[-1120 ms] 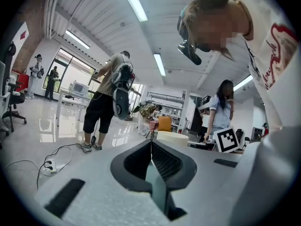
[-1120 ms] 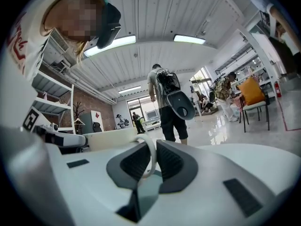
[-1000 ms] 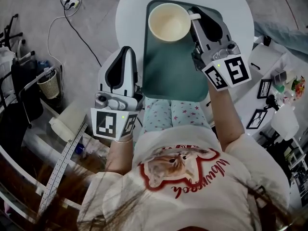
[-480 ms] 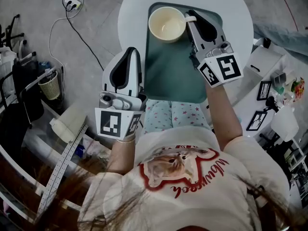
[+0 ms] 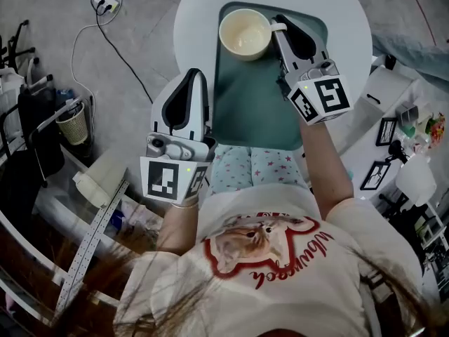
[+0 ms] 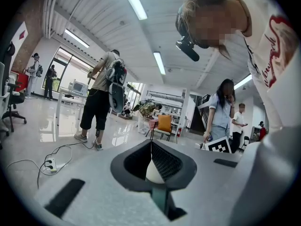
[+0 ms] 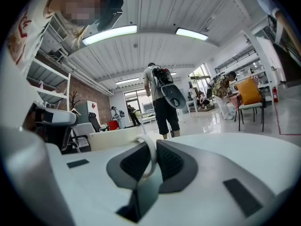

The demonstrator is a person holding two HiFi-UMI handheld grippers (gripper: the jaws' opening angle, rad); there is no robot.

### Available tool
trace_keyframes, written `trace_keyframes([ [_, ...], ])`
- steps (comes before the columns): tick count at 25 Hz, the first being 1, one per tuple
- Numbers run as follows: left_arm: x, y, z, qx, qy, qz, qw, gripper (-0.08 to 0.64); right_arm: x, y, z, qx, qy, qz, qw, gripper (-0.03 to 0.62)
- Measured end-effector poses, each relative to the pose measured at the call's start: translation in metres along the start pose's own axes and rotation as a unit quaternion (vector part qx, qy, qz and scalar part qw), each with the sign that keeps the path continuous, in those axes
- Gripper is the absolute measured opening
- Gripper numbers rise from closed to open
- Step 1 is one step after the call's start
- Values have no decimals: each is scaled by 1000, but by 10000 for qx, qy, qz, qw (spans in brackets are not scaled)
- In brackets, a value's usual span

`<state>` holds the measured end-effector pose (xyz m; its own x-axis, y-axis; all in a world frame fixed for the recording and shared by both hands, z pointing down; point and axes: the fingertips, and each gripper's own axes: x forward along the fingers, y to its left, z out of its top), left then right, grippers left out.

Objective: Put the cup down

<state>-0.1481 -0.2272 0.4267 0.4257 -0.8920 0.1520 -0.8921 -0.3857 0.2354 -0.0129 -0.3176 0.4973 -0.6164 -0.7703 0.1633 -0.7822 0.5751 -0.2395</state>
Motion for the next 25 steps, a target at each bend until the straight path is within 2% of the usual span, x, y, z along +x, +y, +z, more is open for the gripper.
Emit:
trace_keyframes([
  [19, 13, -8, 4, -31, -20, -140, 9999, 14, -7, 1, -14, -148, 207, -160, 9995, 54],
  [25, 17, -15, 9, -165, 11, -212, 9996, 14, -9, 2, -16, -102, 253, -242, 9993, 54],
])
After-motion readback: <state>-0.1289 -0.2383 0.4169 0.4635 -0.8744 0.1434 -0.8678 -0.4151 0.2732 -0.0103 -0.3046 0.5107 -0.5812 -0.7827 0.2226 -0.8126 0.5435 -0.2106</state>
